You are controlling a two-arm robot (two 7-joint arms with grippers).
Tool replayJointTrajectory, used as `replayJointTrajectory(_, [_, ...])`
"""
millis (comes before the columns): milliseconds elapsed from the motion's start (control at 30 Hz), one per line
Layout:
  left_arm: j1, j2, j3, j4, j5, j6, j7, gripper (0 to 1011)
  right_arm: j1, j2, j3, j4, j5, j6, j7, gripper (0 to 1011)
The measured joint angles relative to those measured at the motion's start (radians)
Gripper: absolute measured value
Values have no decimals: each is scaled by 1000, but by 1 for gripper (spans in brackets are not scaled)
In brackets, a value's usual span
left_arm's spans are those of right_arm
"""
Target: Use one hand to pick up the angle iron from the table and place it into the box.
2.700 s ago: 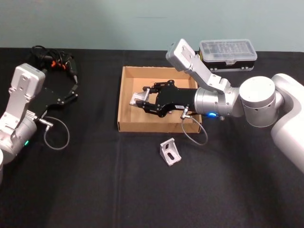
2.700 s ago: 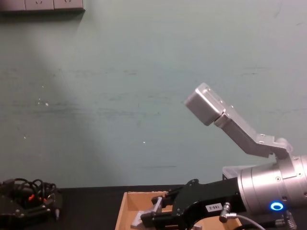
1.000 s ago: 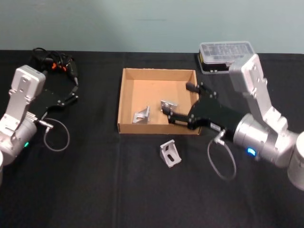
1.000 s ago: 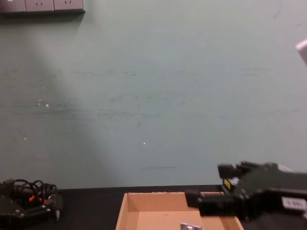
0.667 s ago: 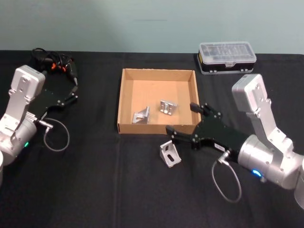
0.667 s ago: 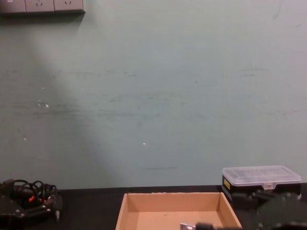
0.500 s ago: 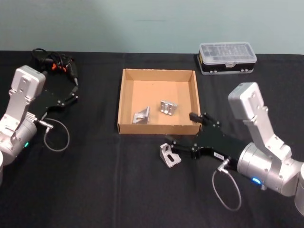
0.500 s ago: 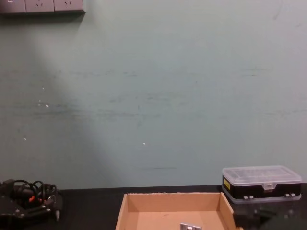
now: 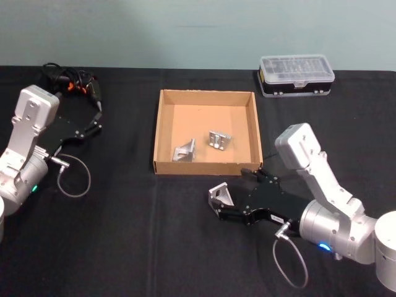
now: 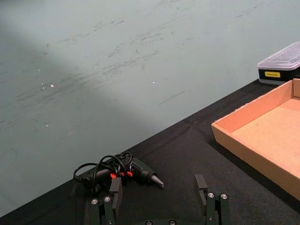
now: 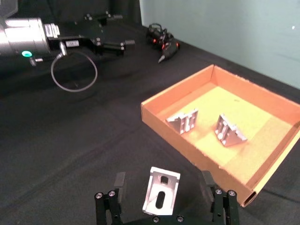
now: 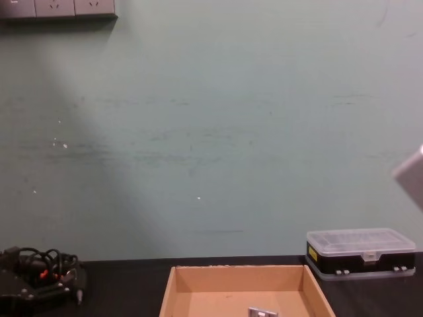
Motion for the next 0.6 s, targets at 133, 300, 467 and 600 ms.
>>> replayJointTrajectory(133, [0,0,0,0,0,0,0,1000,5,-11,-6,13,-8,14,1,1004])
replayJointTrajectory(300, [0,0,0,0,0,0,0,1000,17,-32,-12,41,-17,27,5,1004])
replayJointTrajectory(467, [0,0,0,0,0,0,0,1000,32,-53,-16,69,-26,32,5,1004])
replayJointTrajectory(600, [0,0,0,0,0,0,0,1000,45,-68,-21,88,-33,34,6,1004])
